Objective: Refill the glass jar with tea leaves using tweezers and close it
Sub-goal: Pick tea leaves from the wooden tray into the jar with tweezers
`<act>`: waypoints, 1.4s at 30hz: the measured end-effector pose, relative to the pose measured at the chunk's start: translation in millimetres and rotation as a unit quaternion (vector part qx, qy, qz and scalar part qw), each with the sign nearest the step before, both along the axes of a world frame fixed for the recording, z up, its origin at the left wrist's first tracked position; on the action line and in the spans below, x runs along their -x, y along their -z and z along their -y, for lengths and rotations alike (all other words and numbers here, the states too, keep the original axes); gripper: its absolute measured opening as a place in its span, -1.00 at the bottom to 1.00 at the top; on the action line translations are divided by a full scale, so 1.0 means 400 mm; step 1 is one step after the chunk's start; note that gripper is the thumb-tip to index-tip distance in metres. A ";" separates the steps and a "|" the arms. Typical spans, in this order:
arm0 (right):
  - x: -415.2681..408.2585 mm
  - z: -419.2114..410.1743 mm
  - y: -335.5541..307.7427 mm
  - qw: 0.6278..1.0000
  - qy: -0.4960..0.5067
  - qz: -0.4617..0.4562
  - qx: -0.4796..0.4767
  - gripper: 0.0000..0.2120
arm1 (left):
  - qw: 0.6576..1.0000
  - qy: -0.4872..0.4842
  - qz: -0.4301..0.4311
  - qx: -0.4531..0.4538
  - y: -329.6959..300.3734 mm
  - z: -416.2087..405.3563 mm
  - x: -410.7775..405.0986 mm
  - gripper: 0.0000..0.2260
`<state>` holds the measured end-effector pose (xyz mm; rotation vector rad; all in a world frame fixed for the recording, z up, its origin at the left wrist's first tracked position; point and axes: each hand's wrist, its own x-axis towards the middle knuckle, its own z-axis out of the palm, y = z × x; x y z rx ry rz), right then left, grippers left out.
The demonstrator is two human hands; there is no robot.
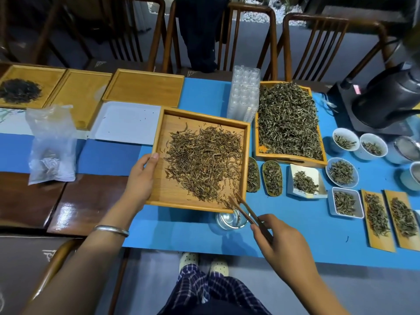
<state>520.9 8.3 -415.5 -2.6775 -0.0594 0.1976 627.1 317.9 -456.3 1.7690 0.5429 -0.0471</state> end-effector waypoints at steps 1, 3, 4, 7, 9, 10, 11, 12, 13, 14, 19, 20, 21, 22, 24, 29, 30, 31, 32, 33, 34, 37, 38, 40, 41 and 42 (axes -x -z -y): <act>-0.013 -0.008 -0.006 1.000 0.001 0.012 -0.001 -0.78 | 1.000 0.002 0.000 -0.001 -0.001 0.000 -0.001 -0.71; -0.052 -0.031 -0.015 0.999 0.001 0.032 -0.004 -0.78 | 1.000 0.005 0.001 -0.001 -0.003 -0.001 -0.003 -0.71; -0.073 -0.045 -0.018 0.999 -0.006 0.039 -0.003 -0.78 | 1.000 0.007 0.002 -0.001 -0.003 -0.001 -0.004 -0.70; -0.121 -0.088 -0.018 0.997 -0.060 0.055 0.011 -0.78 | 1.000 0.011 0.000 -0.006 0.000 -0.003 -0.006 -0.68; -0.127 -0.111 -0.011 0.994 -0.099 0.051 0.025 -0.78 | 1.000 0.012 -0.002 -0.004 0.003 -0.004 -0.007 -0.68; -0.124 -0.118 -0.006 0.992 -0.111 0.048 0.032 -0.77 | 1.000 0.012 -0.004 -0.002 0.004 -0.005 -0.008 -0.67; -0.120 -0.121 0.000 0.991 -0.117 0.045 0.035 -0.77 | 1.000 0.013 -0.008 0.001 0.005 -0.006 -0.009 -0.66; -0.117 -0.121 0.005 0.991 -0.120 0.047 0.035 -0.76 | 1.000 0.013 -0.011 0.001 0.006 -0.006 -0.011 -0.65; -0.113 -0.119 0.010 0.991 -0.119 0.049 0.032 -0.76 | 1.000 0.013 -0.012 -0.001 0.006 -0.007 -0.011 -0.63; -0.109 -0.115 0.013 0.991 -0.117 0.052 0.030 -0.76 | 1.000 0.013 -0.013 -0.004 0.006 -0.007 -0.011 -0.63; -0.083 -0.085 0.013 0.992 -0.102 0.072 0.026 -0.81 | 1.000 0.015 -0.014 -0.003 -0.001 -0.005 -0.008 -0.63; -0.077 -0.078 0.012 0.993 -0.097 0.068 0.027 -0.80 | 1.000 0.015 -0.017 -0.003 -0.004 -0.005 -0.007 -0.64; -0.071 -0.072 0.013 0.993 -0.092 0.064 0.027 -0.79 | 1.000 0.016 -0.020 -0.001 -0.007 -0.003 -0.008 -0.65; -0.064 -0.064 0.016 0.994 -0.087 0.065 0.026 -0.79 | 1.000 0.017 -0.023 0.002 -0.011 -0.001 -0.008 -0.68; -0.051 -0.051 0.021 0.995 -0.074 0.055 0.026 -0.79 | 1.000 0.021 -0.019 0.012 -0.017 0.002 -0.008 -0.78; -0.025 -0.025 0.021 0.998 -0.061 0.024 0.014 -0.80 | 0.999 0.027 -0.013 0.023 -0.022 0.001 -0.009 -0.84; -0.021 -0.022 0.018 0.998 -0.061 0.020 0.017 -0.81 | 0.999 0.027 -0.012 0.026 -0.022 0.001 -0.009 -0.84; -0.018 -0.019 0.015 0.998 -0.061 0.012 0.019 -0.80 | 0.999 0.027 -0.010 0.028 -0.022 0.001 -0.010 -0.84; -0.015 -0.015 0.013 0.998 -0.061 0.006 0.019 -0.80 | 0.999 0.027 -0.009 0.030 -0.021 0.001 -0.010 -0.84; -0.012 -0.011 0.012 0.998 -0.061 0.002 0.018 -0.80 | 0.999 0.027 -0.008 0.031 -0.021 0.002 -0.010 -0.85; -0.011 -0.006 0.012 0.998 -0.060 -0.003 0.018 -0.80 | 0.999 0.026 -0.007 0.034 -0.020 0.002 -0.011 -0.85; -0.009 0.005 0.008 0.998 -0.058 -0.029 0.020 -0.79 | 0.999 0.026 -0.005 0.038 -0.020 0.002 -0.013 -0.85; -0.008 0.009 0.005 0.998 -0.057 -0.036 0.018 -0.79 | 0.999 0.026 -0.005 0.039 -0.021 0.002 -0.014 -0.85; -0.004 0.011 -0.005 0.998 -0.057 -0.038 0.008 -0.80 | 0.999 0.027 -0.006 0.040 -0.023 0.002 -0.014 -0.86; -0.003 0.008 -0.013 0.998 -0.057 -0.033 0.002 -0.81 | 0.999 0.027 -0.006 0.040 -0.023 0.002 -0.014 -0.86; -0.004 0.000 -0.022 0.998 -0.059 -0.027 -0.002 -0.82 | 0.999 0.027 -0.006 0.039 -0.025 0.001 -0.014 -0.87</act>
